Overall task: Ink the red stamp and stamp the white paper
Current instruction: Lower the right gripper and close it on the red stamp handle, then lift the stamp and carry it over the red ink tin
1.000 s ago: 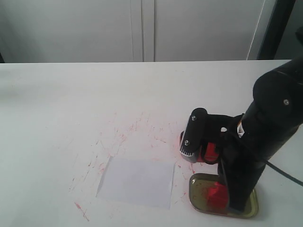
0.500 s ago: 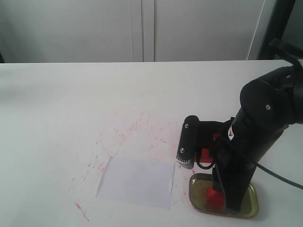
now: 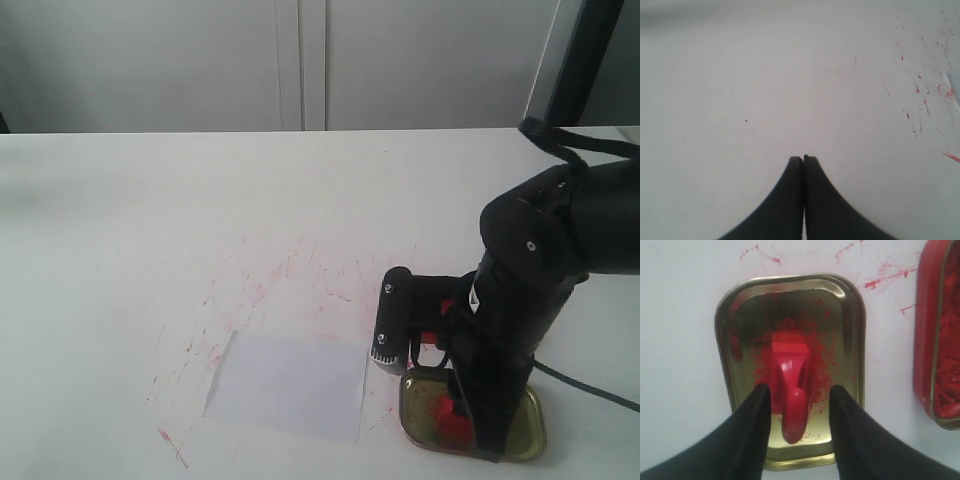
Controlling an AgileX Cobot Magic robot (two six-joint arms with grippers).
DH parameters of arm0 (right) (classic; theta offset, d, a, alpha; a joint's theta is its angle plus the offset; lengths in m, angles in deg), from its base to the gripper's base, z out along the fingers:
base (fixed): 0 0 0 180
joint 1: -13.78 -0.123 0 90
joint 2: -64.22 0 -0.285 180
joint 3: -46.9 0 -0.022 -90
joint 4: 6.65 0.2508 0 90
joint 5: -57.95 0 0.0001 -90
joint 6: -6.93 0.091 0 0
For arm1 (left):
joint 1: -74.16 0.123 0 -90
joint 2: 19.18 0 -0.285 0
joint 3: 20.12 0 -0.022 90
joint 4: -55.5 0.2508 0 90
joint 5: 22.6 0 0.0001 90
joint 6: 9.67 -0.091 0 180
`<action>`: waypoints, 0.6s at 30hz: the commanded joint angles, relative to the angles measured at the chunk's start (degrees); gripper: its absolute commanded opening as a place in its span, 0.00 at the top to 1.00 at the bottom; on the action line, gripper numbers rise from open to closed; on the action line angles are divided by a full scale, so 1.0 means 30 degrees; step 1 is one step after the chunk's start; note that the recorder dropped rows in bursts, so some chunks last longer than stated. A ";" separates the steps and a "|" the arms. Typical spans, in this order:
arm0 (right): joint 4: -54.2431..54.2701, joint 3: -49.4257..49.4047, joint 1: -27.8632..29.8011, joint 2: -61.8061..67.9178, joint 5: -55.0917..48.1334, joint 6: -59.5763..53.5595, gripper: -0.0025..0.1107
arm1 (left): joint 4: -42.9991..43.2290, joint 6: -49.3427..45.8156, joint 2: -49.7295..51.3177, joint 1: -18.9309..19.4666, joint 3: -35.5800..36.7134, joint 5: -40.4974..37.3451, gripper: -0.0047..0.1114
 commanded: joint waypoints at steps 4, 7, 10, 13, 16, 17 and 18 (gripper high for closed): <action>-0.0157 -0.0102 0.0122 0.0492 0.0517 0.0083 0.66 | -0.0158 0.0008 -0.0076 0.0050 0.0072 0.0020 0.96; -0.0170 -0.0102 0.0122 0.0653 0.0694 0.0413 0.66 | -0.0158 0.0008 -0.0076 0.0050 0.0072 0.0020 0.96; -0.0170 -0.0102 0.0122 0.0702 0.0658 0.0413 0.66 | -0.0158 0.0008 -0.0076 0.0050 0.0072 0.0020 0.96; -0.0170 -0.0102 0.0122 0.0743 0.0592 0.0592 0.66 | -0.0158 0.0008 -0.0076 0.0050 0.0072 0.0020 0.96; -0.0170 -0.0102 0.0122 0.0909 0.0406 0.0791 0.68 | -0.0158 0.0008 -0.0076 0.0050 0.0072 0.0020 0.96; -0.0170 -0.0102 0.0122 0.0909 0.0361 0.0791 0.71 | -0.0158 0.0008 -0.0076 0.0050 0.0072 0.0020 0.96; -0.0170 -0.0102 0.0122 0.0909 0.0361 0.0850 0.81 | -0.0158 0.0008 -0.0076 0.0050 0.0072 0.0020 0.96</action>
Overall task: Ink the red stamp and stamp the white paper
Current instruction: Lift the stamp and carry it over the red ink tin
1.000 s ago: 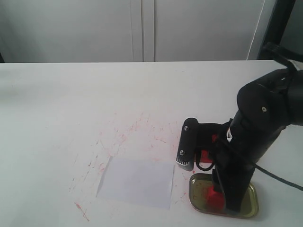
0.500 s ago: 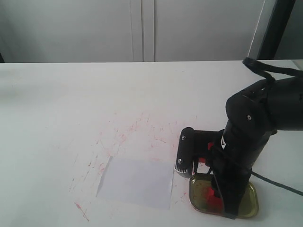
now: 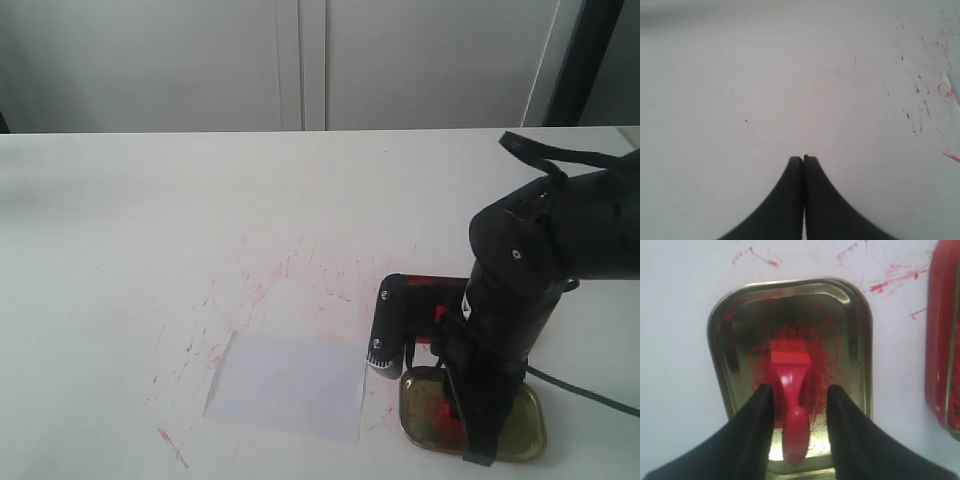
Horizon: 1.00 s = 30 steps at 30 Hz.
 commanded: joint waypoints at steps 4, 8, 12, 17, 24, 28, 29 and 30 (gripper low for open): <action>-0.0100 -0.0102 0.0122 0.0049 -0.0490 0.0441 0.98 | -0.0158 0.0008 -0.0076 0.0050 0.0072 0.0020 0.96; -0.0048 -0.0035 0.0122 -0.0436 -0.0490 0.0441 0.98 | -0.0158 0.0008 -0.0076 0.0050 0.0072 0.0020 0.96; 0.0139 0.0448 0.0122 -0.1710 -0.0535 0.0962 0.98 | -0.0158 0.0008 -0.0076 0.0050 0.0072 0.0020 0.96; 0.0639 0.0680 0.0122 -0.3103 -0.0495 0.1010 0.98 | -0.0158 0.0008 -0.0076 0.0050 0.0072 0.0020 0.96; 0.0521 0.1970 0.0122 -0.3538 -0.0179 0.4763 0.98 | -0.0158 0.0008 -0.0076 0.0050 0.0072 0.0020 0.96; 0.0395 0.3833 0.0122 -0.2807 -0.0791 0.5979 0.98 | -0.0158 0.0008 -0.0076 0.0050 0.0072 0.0020 0.96; 0.0395 0.4227 0.0179 -0.2541 -0.1139 0.6069 0.98 | -0.0158 0.0008 -0.0076 0.0050 0.0072 0.0020 0.96; 0.0395 0.4714 0.0311 -0.2166 -0.1599 0.6117 0.98 | -0.0158 0.0008 -0.0076 0.0050 0.0072 0.0020 0.96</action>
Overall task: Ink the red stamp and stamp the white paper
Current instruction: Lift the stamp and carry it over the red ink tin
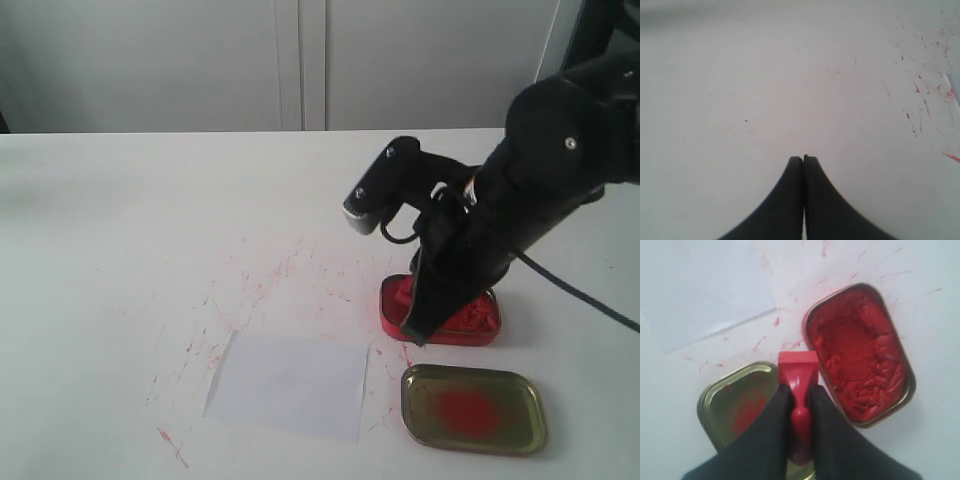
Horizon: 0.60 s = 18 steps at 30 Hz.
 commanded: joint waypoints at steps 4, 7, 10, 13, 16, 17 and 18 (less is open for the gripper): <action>-0.0197 0.3200 0.1092 0.2500 -0.2522 0.0889 0.98 | -0.0158 0.0008 -0.0076 0.0050 0.0072 0.0020 0.96; -0.0197 0.4173 0.1733 0.3631 -0.3180 0.0763 0.98 | -0.0158 0.0008 -0.0076 0.0050 0.0072 0.0020 0.96; -0.0197 0.4767 0.2209 0.4466 -0.3273 0.0174 0.98 | -0.0158 0.0008 -0.0076 0.0050 0.0072 0.0020 0.96; -0.0197 0.5084 0.2450 0.5161 -0.3273 -0.0545 0.98 | -0.0158 0.0008 -0.0076 0.0050 0.0072 0.0020 0.96; -0.0197 0.5194 0.2611 0.5766 -0.3238 -0.1075 0.98 | -0.0158 0.0008 -0.0076 0.0050 0.0072 0.0020 0.96; -0.0197 0.5194 0.2588 0.5921 -0.3141 -0.1170 0.98 | -0.0158 0.0008 -0.0076 0.0050 0.0072 0.0020 0.96; -0.0197 0.5194 0.2588 0.6045 -0.3097 -0.1218 0.98 | -0.0158 0.0008 -0.0076 0.0050 0.0072 0.0020 0.96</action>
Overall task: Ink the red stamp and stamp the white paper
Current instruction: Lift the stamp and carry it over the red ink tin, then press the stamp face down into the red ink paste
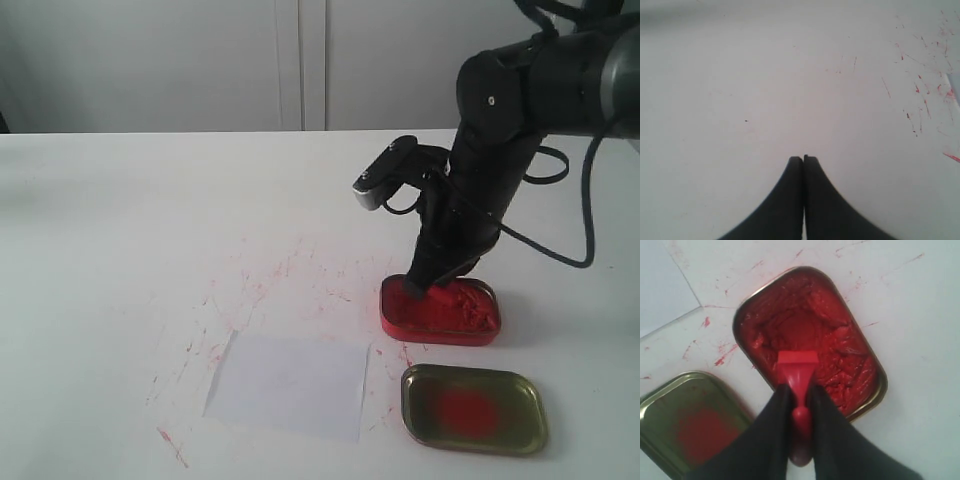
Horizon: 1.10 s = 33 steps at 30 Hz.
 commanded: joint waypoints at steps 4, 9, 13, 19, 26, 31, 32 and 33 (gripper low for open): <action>-0.0124 0.0168 0.0163 0.1076 0.0425 -0.0797 0.98 | -0.0158 0.0008 -0.0076 0.0050 0.0072 0.0020 0.96; -0.0247 0.0244 0.0163 0.1600 0.0844 -0.0797 0.98 | -0.0158 0.0008 -0.0076 0.0050 0.0072 0.0020 0.96; -0.0359 0.0307 0.0163 0.2232 0.1165 -0.0797 0.98 | -0.0158 0.0008 -0.0076 0.0050 0.0072 0.0020 0.96; -0.0388 0.0307 0.0295 0.2620 0.1725 -0.0797 0.98 | -0.0158 0.0008 -0.0076 0.0050 0.0072 0.0020 0.96; -0.0261 0.0272 0.0959 0.2834 0.1762 -0.0797 0.98 | -0.0158 0.0008 -0.0076 0.0050 0.0072 0.0020 0.96; 0.0058 0.0195 0.0959 0.3843 0.1395 -0.0797 0.98 | -0.0158 0.0008 -0.0076 0.0050 0.0072 0.0020 0.96; 0.0058 0.0195 0.0959 0.4074 0.1294 -0.0797 0.98 | -0.0158 0.0008 -0.0076 0.0050 0.0072 0.0020 0.96; 0.0058 0.0195 0.0959 0.4347 0.1258 -0.0797 0.98 | -0.0158 0.0008 -0.0076 0.0050 0.0072 0.0020 0.96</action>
